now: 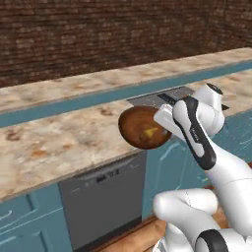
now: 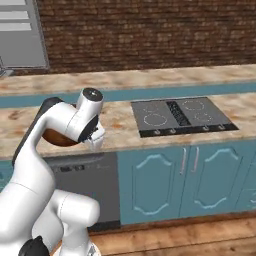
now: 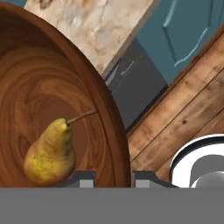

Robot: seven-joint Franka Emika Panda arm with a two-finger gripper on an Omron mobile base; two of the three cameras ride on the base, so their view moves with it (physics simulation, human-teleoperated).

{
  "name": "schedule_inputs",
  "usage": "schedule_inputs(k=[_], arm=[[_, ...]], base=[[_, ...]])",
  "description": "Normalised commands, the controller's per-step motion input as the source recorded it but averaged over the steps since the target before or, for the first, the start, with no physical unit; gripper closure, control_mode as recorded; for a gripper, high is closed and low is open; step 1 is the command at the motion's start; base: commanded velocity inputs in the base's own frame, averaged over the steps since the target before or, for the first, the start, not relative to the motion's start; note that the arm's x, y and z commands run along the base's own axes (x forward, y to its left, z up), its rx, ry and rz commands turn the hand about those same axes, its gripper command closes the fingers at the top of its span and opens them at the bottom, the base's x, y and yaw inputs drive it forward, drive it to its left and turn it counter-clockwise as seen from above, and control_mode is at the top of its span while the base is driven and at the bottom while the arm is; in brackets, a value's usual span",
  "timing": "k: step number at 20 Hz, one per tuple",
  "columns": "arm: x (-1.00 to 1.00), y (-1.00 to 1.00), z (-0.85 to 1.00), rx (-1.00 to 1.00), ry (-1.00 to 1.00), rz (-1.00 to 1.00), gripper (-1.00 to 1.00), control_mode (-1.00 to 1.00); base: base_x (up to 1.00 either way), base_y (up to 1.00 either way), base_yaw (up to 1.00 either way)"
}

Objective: Move the mug from next to the sink to the open cabinet. Then, move the bowl with the pear to the fridge to clear the area for faucet cleaning.

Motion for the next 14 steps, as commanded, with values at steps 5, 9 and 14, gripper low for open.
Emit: schedule_inputs(k=[5, 9, 14], arm=[[0.00, 0.00, 0.00, 0.00, 0.00, 0.00, 1.00, 1.00], [0.00, 0.00, 0.00, 0.00, 0.00, 0.00, 1.00, 1.00], [0.00, 0.00, 0.00, 0.00, 0.00, 0.00, 1.00, 1.00]], base=[[-0.04, 0.62, 0.85], [0.04, 1.00, 0.55], [0.09, 0.48, 0.20]])
